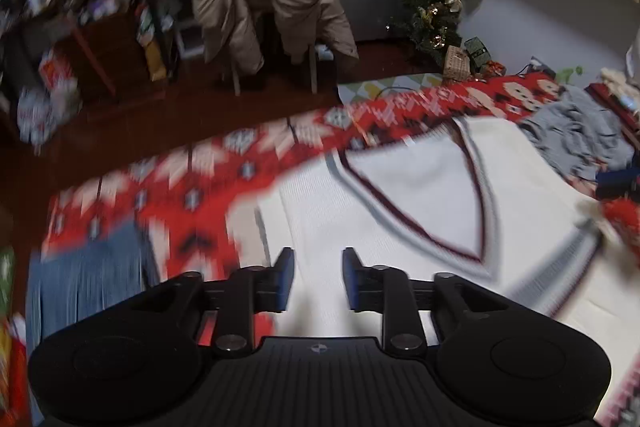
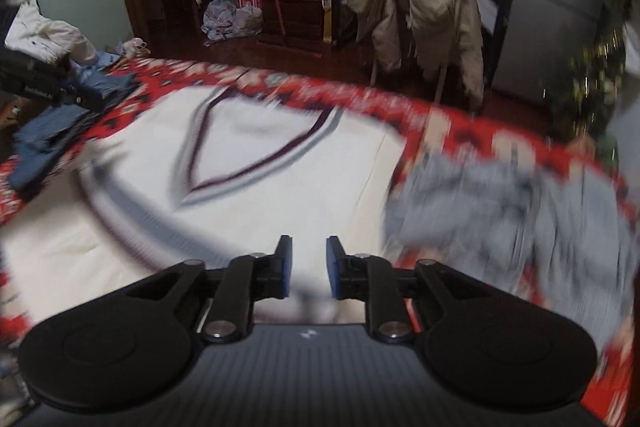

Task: Fold clothes
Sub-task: 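Move both grippers to the V-neck collar edge and pinch it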

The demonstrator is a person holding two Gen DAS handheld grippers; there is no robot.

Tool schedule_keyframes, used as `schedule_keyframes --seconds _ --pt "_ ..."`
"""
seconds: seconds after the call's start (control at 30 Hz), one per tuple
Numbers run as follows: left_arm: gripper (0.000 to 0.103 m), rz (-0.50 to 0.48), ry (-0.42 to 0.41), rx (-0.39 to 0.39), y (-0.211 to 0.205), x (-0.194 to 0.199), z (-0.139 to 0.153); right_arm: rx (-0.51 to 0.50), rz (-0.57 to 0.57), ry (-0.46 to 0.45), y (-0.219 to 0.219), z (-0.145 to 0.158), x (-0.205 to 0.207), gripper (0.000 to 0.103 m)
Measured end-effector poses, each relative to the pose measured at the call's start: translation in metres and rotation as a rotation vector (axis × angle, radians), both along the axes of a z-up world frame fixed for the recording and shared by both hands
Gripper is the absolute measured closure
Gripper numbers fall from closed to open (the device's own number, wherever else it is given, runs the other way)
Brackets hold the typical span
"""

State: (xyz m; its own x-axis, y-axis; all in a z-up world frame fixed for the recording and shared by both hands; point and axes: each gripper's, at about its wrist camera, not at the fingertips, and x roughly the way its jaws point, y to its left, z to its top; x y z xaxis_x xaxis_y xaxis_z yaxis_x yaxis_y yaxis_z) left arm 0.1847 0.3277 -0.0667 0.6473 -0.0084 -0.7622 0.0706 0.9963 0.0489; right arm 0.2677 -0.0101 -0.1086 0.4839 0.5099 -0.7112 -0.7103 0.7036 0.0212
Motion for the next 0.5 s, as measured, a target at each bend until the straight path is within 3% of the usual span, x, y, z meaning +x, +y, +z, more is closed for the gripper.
schedule_keyframes --seconds 0.07,0.1,0.2,0.3,0.5 --pt "0.073 -0.019 0.007 0.029 0.003 0.03 -0.01 0.024 -0.005 -0.014 0.011 -0.003 0.037 0.079" --pt "0.073 -0.03 0.016 0.047 0.005 0.042 -0.017 0.04 -0.009 -0.019 0.017 -0.004 0.055 0.074" --pt "0.073 -0.057 0.04 0.098 0.009 0.071 -0.037 0.0 0.024 -0.049 0.041 -0.015 0.095 0.068" --pt "0.073 -0.075 0.054 0.098 0.016 0.088 -0.052 -0.059 0.072 -0.074 0.066 -0.029 0.13 0.065" --pt "0.072 -0.148 0.045 0.061 0.02 0.095 -0.061 -0.138 0.146 -0.021 0.091 -0.055 0.158 0.063"
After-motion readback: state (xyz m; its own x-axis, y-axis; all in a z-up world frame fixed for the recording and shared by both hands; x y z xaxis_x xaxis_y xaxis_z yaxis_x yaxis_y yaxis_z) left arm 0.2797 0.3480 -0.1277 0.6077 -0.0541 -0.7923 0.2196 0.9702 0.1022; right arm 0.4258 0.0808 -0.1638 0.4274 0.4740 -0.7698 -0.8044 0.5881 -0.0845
